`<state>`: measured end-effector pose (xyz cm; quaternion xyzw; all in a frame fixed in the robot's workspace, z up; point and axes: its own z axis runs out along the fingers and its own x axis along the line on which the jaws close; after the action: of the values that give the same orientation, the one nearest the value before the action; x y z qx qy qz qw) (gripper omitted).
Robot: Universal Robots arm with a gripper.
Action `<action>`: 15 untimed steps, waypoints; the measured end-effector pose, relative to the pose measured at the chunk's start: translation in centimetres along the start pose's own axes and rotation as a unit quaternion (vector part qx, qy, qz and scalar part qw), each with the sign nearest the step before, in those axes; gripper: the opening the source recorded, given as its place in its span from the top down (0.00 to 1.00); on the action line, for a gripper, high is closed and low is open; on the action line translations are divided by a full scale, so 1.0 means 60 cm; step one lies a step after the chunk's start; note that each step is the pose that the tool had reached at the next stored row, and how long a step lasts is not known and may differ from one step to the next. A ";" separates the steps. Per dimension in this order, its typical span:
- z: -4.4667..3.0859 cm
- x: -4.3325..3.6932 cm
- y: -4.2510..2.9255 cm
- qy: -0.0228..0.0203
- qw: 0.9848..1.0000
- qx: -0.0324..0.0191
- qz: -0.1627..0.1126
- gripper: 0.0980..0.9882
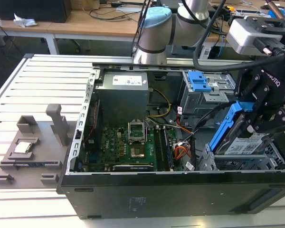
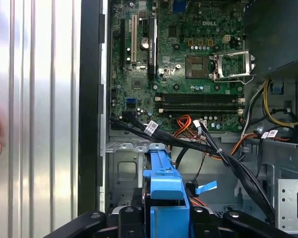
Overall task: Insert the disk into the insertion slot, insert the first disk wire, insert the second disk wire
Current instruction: 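Insert the disk into the insertion slot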
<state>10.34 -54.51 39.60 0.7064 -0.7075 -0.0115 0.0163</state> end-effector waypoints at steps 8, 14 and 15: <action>0.001 0.000 0.000 0.000 1.000 0.000 0.000 0.57; 0.001 0.000 0.000 0.000 1.000 0.000 0.000 0.91; 0.001 0.000 0.000 0.000 1.000 0.000 0.000 0.98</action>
<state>10.34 -54.51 39.55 0.7064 -0.7075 -0.0115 0.0163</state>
